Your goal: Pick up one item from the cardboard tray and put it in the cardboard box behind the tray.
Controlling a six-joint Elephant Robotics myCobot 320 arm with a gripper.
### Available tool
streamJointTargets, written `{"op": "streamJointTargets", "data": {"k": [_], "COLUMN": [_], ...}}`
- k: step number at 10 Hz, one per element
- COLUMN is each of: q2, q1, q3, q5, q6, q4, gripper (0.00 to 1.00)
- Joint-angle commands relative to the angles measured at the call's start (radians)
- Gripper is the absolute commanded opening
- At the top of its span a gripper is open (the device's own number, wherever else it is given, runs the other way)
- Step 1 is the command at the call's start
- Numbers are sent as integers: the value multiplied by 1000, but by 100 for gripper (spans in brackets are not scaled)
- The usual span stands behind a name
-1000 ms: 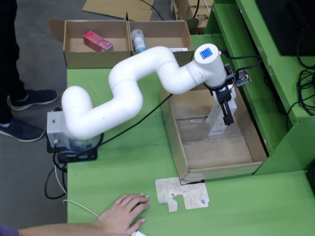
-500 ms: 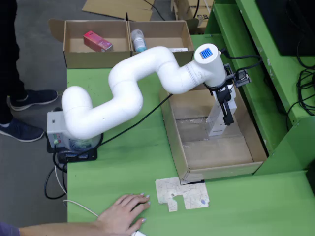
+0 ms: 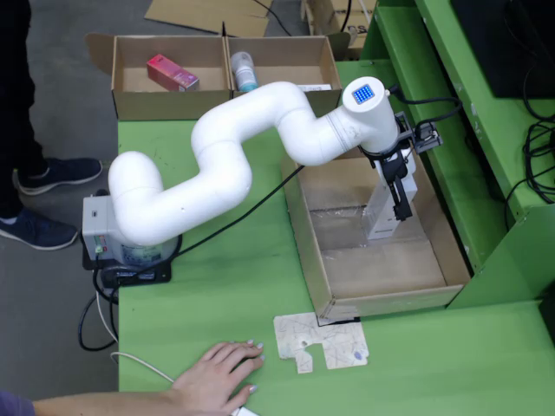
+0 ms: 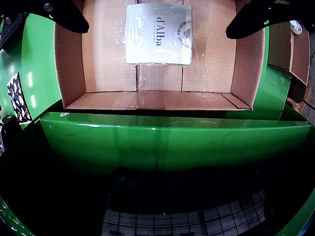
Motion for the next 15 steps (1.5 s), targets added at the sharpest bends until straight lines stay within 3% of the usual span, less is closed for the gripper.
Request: {"op": "streamJointTargets", "data": {"k": [1, 8, 15], "q2": [25, 25, 25], "q1": [4, 4, 4], "q3": [26, 26, 26], "q5": [-6, -6, -6], "q6": [-3, -3, -3], "q4": [15, 15, 15], "gripper": [70, 0, 0]}}
